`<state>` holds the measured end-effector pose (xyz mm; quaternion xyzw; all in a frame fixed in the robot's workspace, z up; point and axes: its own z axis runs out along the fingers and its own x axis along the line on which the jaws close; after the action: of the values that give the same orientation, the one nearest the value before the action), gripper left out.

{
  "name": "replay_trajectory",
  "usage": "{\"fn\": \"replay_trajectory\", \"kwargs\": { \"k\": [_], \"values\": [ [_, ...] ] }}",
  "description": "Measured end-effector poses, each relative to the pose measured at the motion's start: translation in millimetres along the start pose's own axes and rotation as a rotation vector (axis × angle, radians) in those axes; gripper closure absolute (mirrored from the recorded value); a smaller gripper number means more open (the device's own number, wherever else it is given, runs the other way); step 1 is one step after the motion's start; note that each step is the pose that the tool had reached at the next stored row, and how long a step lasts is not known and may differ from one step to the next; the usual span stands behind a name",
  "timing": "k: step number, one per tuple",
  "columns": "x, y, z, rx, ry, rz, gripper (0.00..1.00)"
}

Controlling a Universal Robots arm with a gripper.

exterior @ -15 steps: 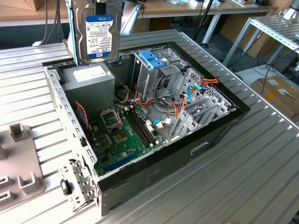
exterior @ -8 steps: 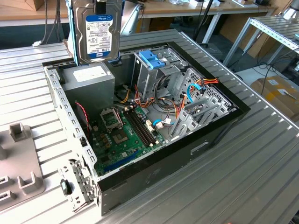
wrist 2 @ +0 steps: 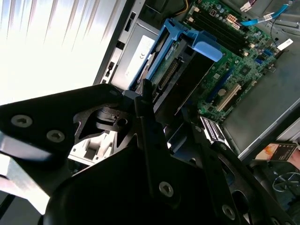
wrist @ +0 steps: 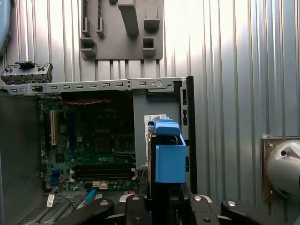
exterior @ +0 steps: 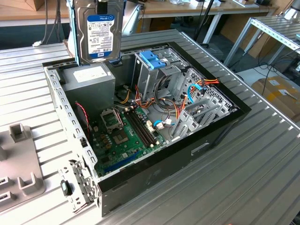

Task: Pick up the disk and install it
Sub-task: 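Pick up the disk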

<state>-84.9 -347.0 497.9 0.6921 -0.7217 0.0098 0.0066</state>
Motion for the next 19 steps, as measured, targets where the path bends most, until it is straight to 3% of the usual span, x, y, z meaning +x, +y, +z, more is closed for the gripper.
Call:
{"fn": "replay_trajectory", "kwargs": {
  "k": [11,19],
  "values": [
    [-0.6,-12.9,0.1,0.0000,0.0000,0.000,0.65],
    [-1.1,-25.6,0.1,0.0000,0.0000,0.000,0.65]
  ]
}}
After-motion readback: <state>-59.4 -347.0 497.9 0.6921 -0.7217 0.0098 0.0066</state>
